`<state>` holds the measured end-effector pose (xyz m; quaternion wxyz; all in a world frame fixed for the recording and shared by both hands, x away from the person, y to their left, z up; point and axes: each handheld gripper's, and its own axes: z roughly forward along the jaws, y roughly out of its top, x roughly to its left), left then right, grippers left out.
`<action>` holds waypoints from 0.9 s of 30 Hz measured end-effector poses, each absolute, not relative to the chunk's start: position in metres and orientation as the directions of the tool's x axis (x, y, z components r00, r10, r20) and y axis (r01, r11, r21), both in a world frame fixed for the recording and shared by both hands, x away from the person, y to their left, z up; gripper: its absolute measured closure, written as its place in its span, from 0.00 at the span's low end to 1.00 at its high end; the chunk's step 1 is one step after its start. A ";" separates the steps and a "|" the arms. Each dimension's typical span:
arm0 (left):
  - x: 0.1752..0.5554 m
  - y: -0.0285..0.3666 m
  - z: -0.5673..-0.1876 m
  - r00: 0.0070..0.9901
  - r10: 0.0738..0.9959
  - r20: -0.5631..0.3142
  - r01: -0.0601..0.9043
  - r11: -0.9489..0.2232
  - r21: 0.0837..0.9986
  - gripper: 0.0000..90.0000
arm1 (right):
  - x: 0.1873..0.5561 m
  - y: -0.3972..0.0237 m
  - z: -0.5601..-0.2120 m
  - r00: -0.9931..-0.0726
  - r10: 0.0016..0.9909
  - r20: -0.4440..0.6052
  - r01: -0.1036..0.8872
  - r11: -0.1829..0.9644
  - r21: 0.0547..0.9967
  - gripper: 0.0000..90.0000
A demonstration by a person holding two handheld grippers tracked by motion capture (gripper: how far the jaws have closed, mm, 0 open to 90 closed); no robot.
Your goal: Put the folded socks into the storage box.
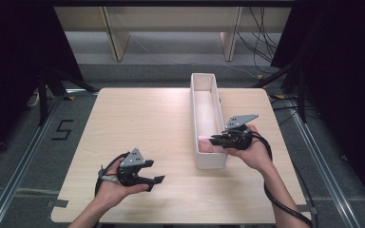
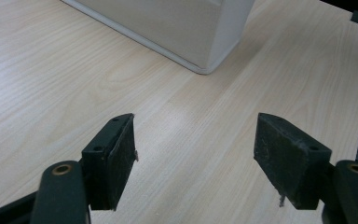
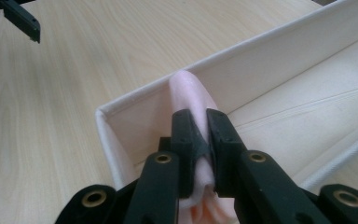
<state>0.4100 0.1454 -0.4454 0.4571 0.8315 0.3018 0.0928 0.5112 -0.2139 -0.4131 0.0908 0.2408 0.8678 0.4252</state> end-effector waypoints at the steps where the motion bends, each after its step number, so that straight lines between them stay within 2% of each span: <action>1: 0.410 0.145 -0.445 0.800 0.587 -0.123 0.418 -0.399 0.817 0.32 | 0.511 -0.214 -0.414 -0.870 0.491 0.048 0.341 0.528 0.778 0.91; 19: 0.411 0.144 -0.445 0.801 0.587 -0.119 0.416 -0.402 0.816 0.32 | 0.507 -0.217 -0.419 -0.870 0.474 0.135 0.398 0.515 0.760 0.90; 27: 0.412 0.144 -0.446 0.800 0.586 -0.129 0.422 -0.396 0.815 0.32 | 0.507 -0.216 -0.420 -0.855 0.478 0.200 0.455 0.507 0.732 0.89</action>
